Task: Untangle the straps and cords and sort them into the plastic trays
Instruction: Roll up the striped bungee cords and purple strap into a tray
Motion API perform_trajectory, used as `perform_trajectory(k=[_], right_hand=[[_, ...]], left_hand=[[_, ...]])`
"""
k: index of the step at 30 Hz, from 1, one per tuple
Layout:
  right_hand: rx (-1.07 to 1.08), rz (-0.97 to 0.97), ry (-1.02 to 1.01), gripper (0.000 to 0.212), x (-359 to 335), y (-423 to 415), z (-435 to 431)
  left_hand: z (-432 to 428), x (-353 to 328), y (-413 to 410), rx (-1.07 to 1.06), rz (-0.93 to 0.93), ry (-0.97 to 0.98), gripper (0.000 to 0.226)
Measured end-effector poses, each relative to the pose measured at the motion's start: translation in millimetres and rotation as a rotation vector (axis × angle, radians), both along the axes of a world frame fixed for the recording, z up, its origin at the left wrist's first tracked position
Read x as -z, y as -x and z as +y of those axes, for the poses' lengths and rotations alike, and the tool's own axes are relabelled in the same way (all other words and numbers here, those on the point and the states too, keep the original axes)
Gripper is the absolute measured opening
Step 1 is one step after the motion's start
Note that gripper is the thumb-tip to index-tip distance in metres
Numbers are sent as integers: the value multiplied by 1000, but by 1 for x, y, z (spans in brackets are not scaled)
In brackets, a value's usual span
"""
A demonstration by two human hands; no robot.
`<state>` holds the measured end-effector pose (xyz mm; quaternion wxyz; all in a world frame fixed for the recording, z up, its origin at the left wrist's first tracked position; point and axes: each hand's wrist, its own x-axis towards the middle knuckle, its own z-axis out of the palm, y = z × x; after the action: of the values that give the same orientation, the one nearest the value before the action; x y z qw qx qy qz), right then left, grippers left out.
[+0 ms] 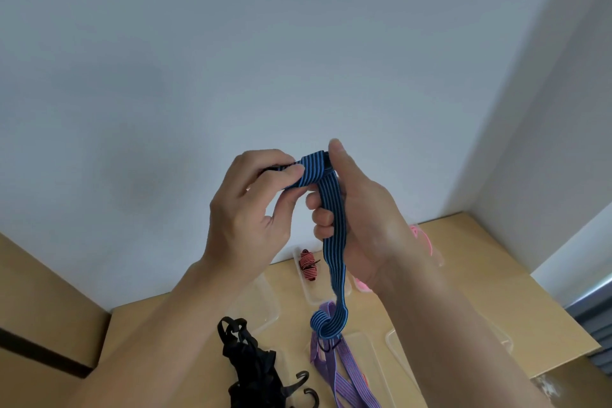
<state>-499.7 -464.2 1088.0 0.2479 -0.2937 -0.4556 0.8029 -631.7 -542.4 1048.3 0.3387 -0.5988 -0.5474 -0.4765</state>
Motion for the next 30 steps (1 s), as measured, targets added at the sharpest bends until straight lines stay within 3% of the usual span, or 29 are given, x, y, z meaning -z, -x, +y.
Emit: perform_trajectory(k=[4, 6, 7, 11, 14, 17, 23, 26, 30], right_hand=[[22, 46, -67, 40, -1, 0, -4], [46, 46, -144, 41, 2, 0, -4], [55, 41, -187, 43, 3, 0, -4], [82, 46, -321, 51, 10, 2, -5], [103, 49, -376, 49, 15, 2, -5], [125, 65, -251, 46, 18, 5, -9], [45, 89, 63, 67, 17, 10, -20], [24, 42, 60, 60, 14, 7, -19], [48, 22, 137, 43, 14, 5, -14]], left_hand=[[-1, 0, 6, 26, 47, 9, 21], [-4, -4, 6, 99, -42, 86, 14], [-6, -7, 4, 153, -179, 136, 17], [-11, -26, -3, 308, -1085, 413, 33], [-12, -31, -1, 417, -1302, 499, 36], [-11, -31, -10, 314, -1193, 370, 19], [1, -9, -21, 87, -570, 137, 22], [2, 0, -21, 52, -320, 85, 18], [1, 2, -14, 96, -63, 159, 17]])
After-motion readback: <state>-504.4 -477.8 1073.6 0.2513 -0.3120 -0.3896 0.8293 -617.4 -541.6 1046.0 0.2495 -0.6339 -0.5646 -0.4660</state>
